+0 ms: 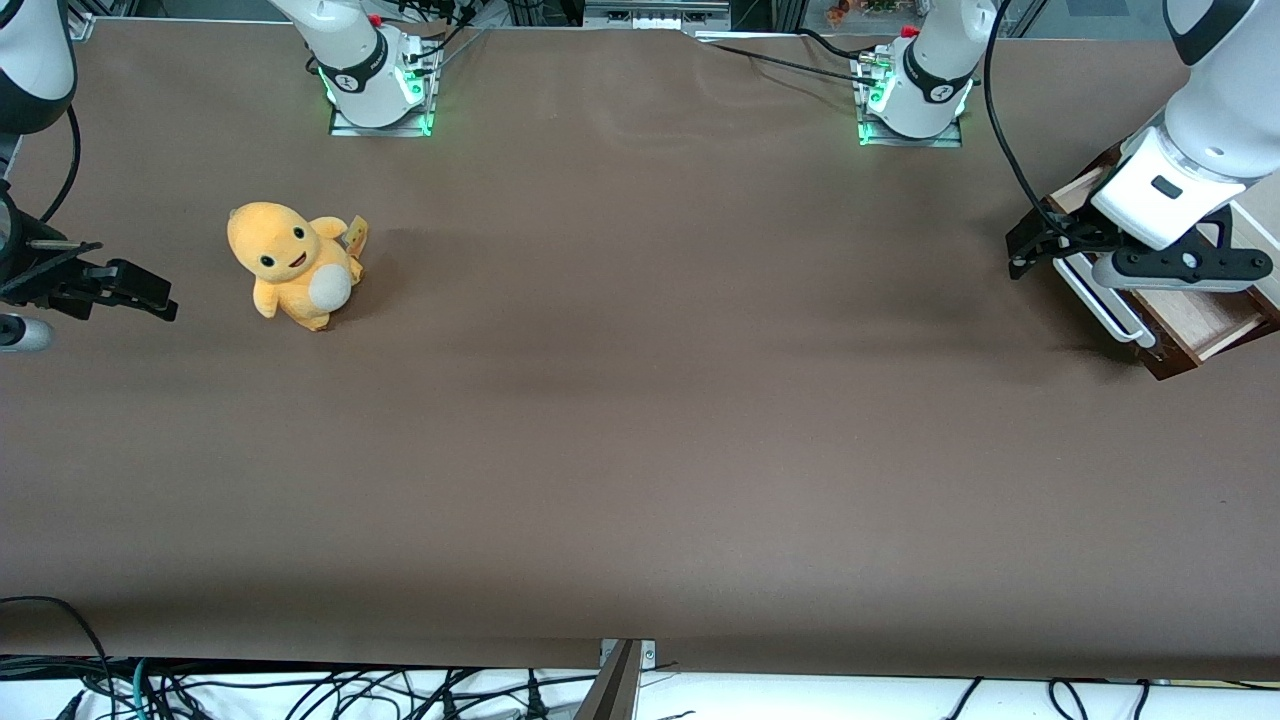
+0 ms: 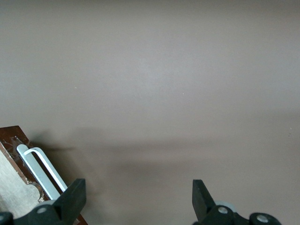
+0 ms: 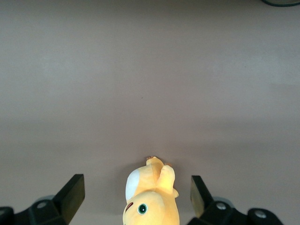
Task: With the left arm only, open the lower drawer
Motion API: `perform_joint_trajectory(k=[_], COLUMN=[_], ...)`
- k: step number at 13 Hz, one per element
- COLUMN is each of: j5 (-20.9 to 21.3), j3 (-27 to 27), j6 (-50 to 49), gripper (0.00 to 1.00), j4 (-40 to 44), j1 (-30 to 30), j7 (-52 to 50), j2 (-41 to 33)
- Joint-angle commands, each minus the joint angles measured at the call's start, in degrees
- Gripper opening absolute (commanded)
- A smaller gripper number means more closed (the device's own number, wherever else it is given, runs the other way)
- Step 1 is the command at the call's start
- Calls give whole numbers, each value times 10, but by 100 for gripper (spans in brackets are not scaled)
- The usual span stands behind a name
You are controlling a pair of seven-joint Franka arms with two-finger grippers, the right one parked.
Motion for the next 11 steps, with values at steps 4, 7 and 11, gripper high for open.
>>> perform_joint_trajectory(k=[4,7,11], j5=[-5,-23,-17], j3=[3,13,13], j6=[-24,-65,-71], gripper=[100,100,100], j4=[7,30,31], j1=[-4,-9,-15], j7=[16,17,18], j2=[-8,-2,-2])
